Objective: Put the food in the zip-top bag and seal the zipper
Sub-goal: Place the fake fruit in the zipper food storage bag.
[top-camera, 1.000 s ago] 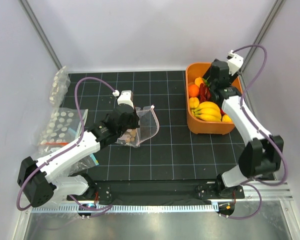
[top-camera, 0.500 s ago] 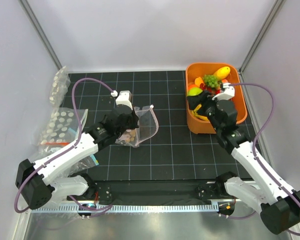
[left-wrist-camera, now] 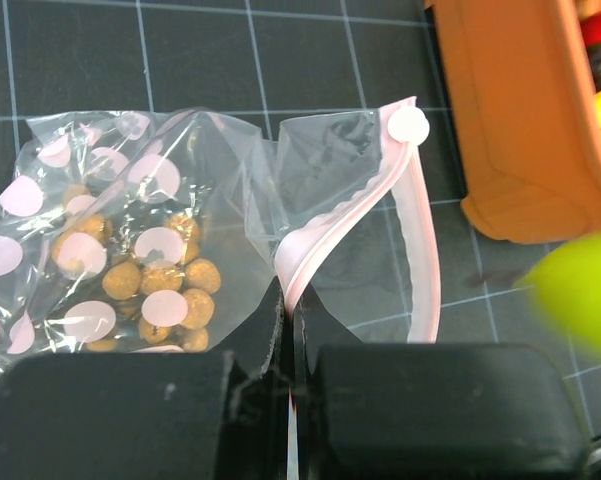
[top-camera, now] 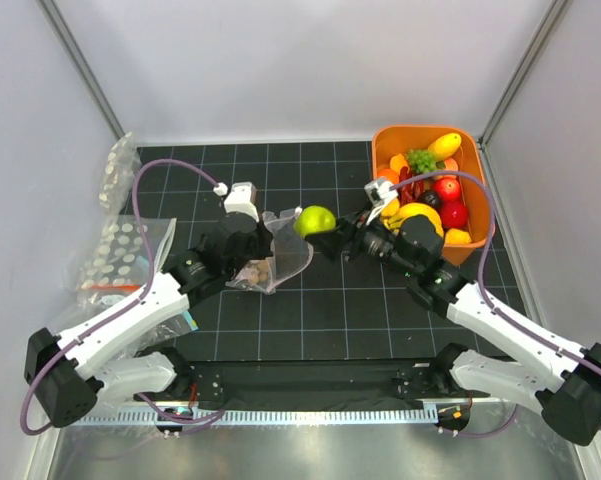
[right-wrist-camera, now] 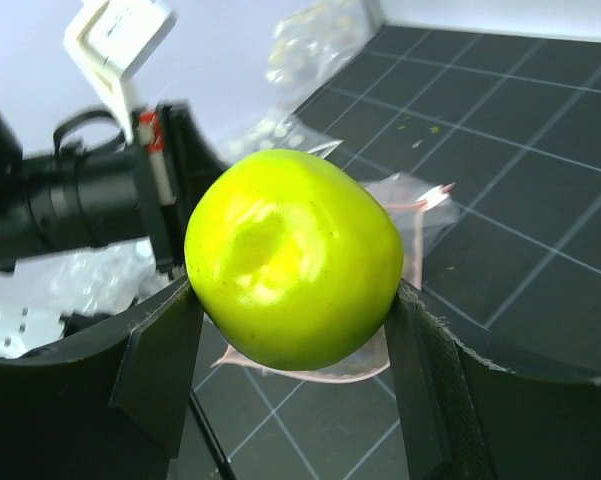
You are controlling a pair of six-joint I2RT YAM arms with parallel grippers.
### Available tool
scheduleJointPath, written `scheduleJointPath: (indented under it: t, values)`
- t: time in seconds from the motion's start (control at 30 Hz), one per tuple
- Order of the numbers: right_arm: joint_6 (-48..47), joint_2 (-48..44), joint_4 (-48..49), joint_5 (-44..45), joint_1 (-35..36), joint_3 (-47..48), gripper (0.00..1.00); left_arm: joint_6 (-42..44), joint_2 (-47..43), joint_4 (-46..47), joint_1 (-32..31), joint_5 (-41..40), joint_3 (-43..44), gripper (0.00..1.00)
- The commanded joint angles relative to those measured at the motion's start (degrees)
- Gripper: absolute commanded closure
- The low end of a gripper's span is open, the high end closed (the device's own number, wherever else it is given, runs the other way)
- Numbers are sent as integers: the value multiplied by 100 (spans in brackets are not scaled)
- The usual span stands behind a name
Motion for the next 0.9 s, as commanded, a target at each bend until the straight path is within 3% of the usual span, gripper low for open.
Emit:
scheduleJointPath:
  t: [0.0, 0.37, 0.5, 0.67, 0.83, 0.87]
  values:
    - [-674, 192, 459, -140, 462, 131, 67, 16, -390, 277, -14, 76, -30, 100]
    - [-1159, 1405, 283, 554, 1377, 562, 67, -73, -1410, 391, -84, 410, -258, 100]
    - [-1045, 1845, 292, 791, 1404, 781, 68, 147, -1455, 708, -365, 1112, -285, 100]
    - [-1045, 1924, 256, 1021, 1404, 773, 69, 253, -1577, 971, -427, 1403, -364, 100]
    - [-966, 1986, 353, 1073, 1404, 755, 63, 244, -1736, 1235, -445, 1650, -522, 100]
    - [-948, 1986, 353, 1178, 1404, 747, 55, 244, -1753, 1235, -445, 1572, -531, 100]
